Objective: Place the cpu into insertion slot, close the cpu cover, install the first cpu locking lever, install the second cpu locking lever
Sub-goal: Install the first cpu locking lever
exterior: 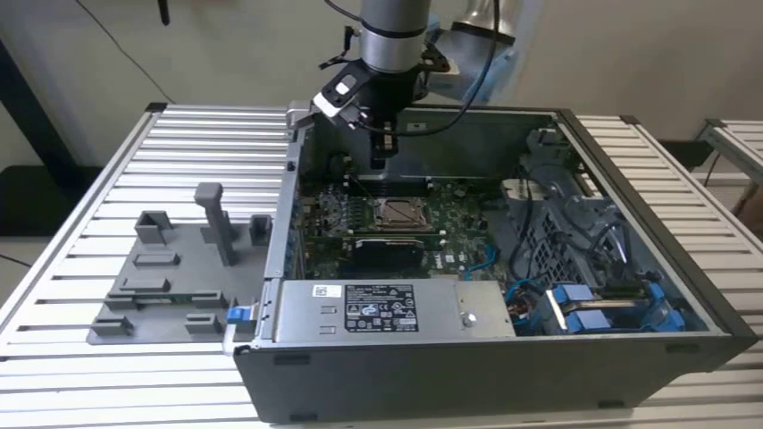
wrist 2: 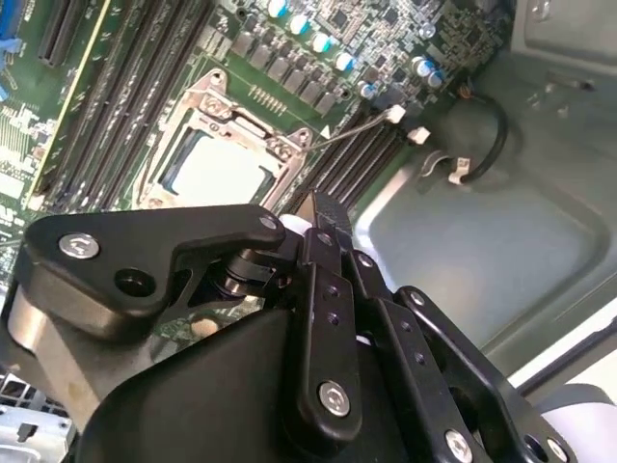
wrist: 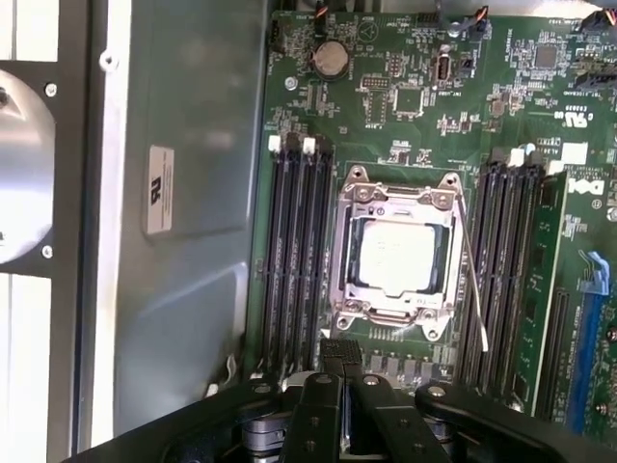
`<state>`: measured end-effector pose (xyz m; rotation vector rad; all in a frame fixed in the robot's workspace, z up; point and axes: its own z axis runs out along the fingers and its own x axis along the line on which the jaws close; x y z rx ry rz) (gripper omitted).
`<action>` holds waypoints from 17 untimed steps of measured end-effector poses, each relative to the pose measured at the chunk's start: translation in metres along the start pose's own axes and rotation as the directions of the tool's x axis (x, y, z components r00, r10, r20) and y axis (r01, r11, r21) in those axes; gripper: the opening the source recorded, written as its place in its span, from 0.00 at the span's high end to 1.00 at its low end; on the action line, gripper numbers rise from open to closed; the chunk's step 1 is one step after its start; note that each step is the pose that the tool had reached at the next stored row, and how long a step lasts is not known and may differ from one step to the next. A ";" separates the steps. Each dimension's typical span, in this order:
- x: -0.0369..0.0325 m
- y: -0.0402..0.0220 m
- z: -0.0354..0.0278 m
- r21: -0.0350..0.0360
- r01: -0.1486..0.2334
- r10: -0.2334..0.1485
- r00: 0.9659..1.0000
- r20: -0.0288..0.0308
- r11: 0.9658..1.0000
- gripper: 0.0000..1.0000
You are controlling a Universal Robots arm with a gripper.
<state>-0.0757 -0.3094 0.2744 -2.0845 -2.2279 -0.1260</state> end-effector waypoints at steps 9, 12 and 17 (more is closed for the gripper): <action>0.0029 -0.0299 0.0002 -0.016 0.002 -0.002 1.000 -0.004 1.000 0.89; 0.0030 -0.0373 0.0003 -0.022 0.002 -0.003 1.000 -0.017 1.000 0.89; 0.0000 -0.0477 -0.0001 -0.031 0.003 -0.004 0.999 -0.035 1.000 0.89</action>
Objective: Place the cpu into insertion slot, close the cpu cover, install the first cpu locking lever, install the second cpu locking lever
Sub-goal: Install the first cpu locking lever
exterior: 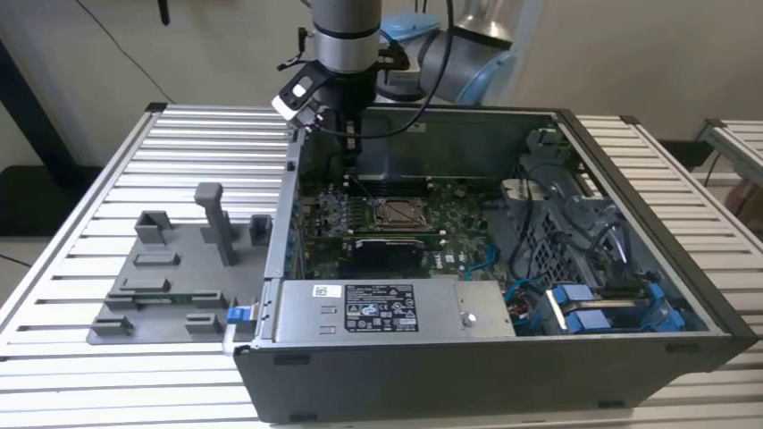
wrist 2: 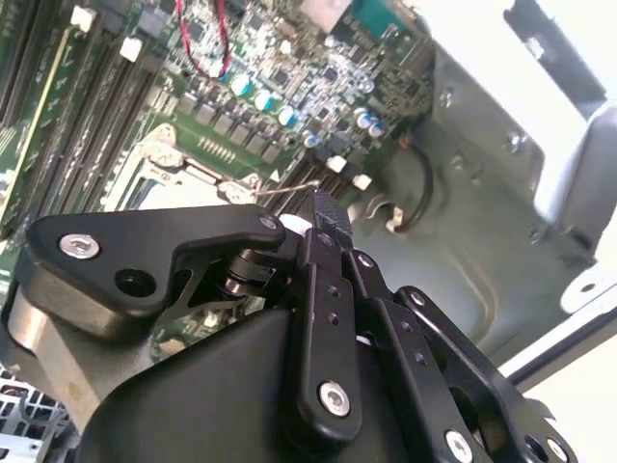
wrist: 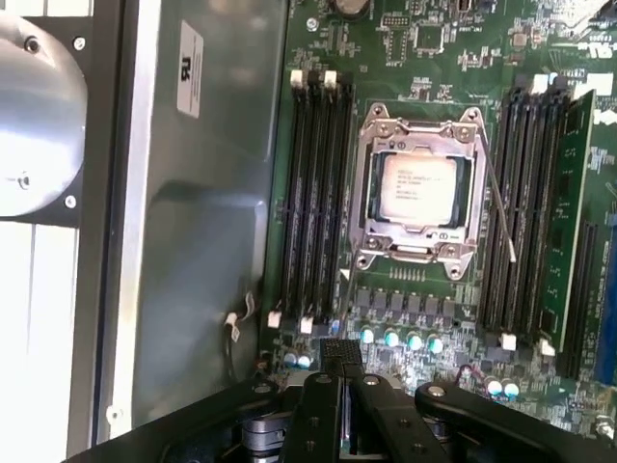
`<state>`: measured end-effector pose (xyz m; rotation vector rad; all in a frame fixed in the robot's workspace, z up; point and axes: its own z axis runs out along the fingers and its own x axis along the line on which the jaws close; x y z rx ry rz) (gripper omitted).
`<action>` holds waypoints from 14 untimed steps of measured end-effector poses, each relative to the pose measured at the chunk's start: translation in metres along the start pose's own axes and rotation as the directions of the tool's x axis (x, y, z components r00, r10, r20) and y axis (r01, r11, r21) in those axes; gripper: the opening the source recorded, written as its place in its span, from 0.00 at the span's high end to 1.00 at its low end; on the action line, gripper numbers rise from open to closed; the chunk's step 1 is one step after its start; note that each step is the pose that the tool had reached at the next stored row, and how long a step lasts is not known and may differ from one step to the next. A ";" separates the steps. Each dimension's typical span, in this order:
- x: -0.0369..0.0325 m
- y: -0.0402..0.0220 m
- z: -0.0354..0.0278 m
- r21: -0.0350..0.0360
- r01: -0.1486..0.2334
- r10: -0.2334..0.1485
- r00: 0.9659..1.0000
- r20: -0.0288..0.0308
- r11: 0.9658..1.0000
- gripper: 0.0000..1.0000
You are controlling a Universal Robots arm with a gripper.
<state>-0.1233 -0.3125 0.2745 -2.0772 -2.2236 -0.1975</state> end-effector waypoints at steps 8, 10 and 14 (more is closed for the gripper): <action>-0.0135 -0.0041 -0.0022 -0.001 0.000 0.000 1.000 -0.003 1.000 0.89; -0.0135 -0.0040 -0.0022 -0.001 0.000 0.000 1.000 -0.003 1.000 0.89; -0.0137 -0.0040 -0.0023 0.000 0.002 -0.002 1.000 -0.003 1.000 0.89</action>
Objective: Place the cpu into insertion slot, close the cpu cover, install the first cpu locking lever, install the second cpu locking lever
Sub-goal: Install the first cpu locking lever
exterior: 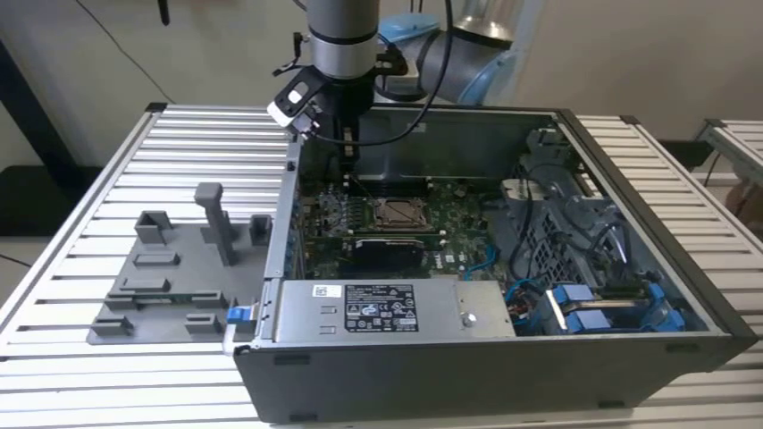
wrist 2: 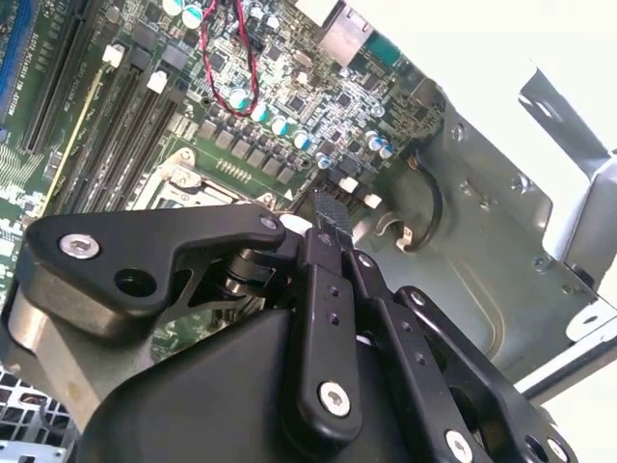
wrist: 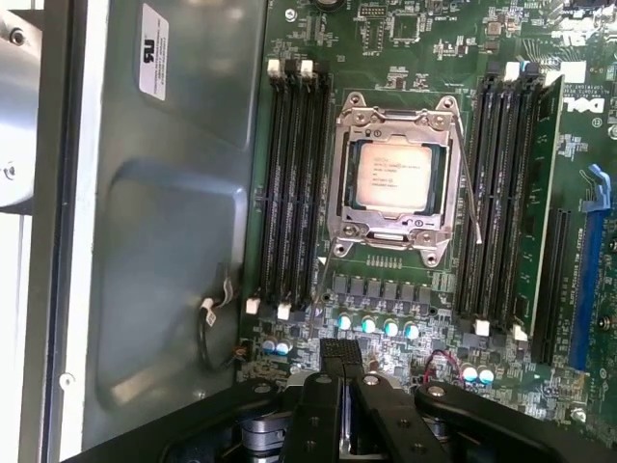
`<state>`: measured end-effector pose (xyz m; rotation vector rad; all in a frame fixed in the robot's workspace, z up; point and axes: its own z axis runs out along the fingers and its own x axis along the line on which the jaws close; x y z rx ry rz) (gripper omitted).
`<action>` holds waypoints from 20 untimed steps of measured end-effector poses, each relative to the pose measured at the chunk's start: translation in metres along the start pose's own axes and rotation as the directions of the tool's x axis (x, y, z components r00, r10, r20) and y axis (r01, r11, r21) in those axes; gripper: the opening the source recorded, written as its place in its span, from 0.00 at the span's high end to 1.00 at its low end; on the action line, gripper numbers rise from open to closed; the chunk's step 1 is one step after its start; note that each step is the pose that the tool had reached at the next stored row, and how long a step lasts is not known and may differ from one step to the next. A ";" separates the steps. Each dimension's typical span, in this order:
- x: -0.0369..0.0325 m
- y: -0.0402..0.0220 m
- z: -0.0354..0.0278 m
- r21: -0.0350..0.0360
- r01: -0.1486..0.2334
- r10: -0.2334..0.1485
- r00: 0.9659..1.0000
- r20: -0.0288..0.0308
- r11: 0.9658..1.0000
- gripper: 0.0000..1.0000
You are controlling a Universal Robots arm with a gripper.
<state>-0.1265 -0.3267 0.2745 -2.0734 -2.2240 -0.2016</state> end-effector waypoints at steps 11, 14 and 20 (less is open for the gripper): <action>-0.0003 0.0000 0.0000 0.014 0.151 -0.151 0.989 -0.005 0.988 0.89; -0.0004 0.0000 -0.0001 0.017 0.193 -0.193 0.981 -0.007 0.981 0.89; -0.0004 -0.0001 0.0000 0.021 0.265 -0.264 0.964 -0.010 0.964 0.89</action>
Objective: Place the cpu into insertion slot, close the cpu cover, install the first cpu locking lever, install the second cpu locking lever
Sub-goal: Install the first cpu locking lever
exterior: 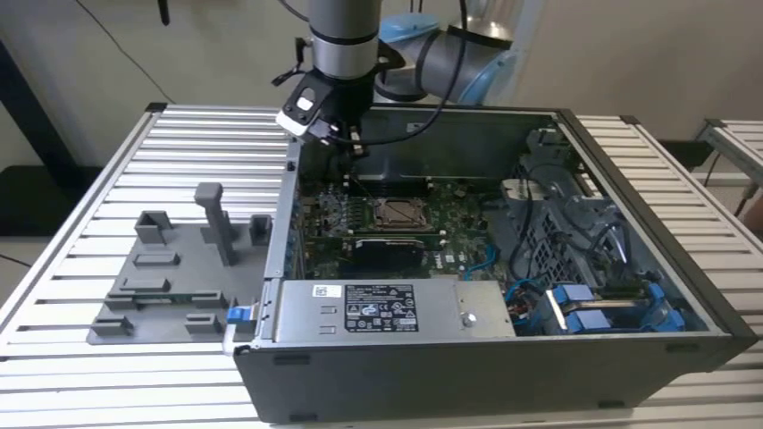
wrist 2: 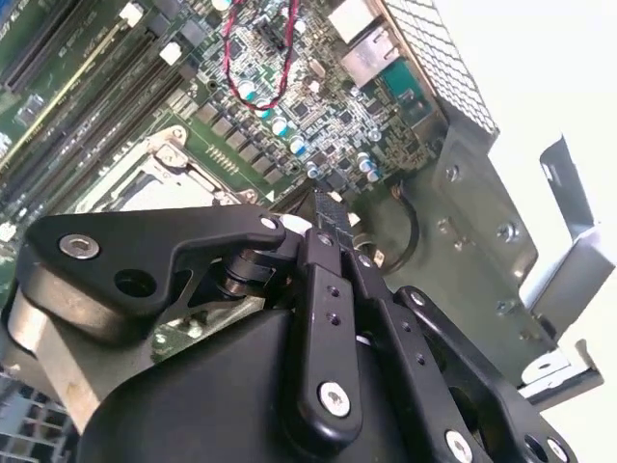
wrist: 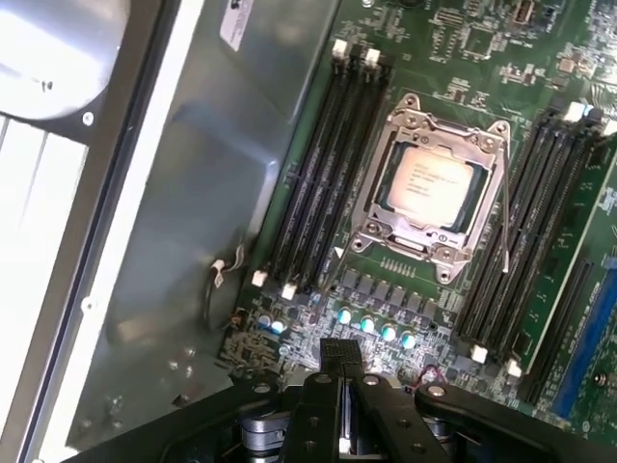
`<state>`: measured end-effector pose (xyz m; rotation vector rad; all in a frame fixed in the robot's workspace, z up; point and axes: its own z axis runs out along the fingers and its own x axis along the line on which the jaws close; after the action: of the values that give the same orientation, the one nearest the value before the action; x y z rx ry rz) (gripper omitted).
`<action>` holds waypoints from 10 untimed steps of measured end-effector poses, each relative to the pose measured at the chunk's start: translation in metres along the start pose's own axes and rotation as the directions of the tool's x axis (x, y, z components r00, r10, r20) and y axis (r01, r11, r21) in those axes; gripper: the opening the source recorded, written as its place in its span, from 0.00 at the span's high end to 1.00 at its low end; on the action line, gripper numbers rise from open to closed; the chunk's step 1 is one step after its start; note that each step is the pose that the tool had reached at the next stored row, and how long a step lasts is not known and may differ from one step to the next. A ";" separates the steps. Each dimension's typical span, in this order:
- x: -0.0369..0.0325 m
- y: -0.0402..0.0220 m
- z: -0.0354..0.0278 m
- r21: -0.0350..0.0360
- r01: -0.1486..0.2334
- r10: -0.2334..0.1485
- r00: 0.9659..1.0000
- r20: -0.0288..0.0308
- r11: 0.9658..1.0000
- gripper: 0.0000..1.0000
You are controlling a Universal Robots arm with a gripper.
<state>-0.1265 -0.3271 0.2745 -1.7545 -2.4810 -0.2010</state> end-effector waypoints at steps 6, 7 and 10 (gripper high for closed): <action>0.0000 0.0000 0.0000 0.006 0.055 -0.055 0.998 -0.002 0.998 0.89; 0.0000 0.0000 0.0000 0.006 0.062 -0.062 0.998 -0.002 0.998 0.89; 0.0000 0.0000 0.0000 0.008 0.077 -0.077 0.997 -0.003 0.997 0.89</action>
<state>-0.1265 -0.3271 0.2745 -1.6554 -2.5460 -0.1983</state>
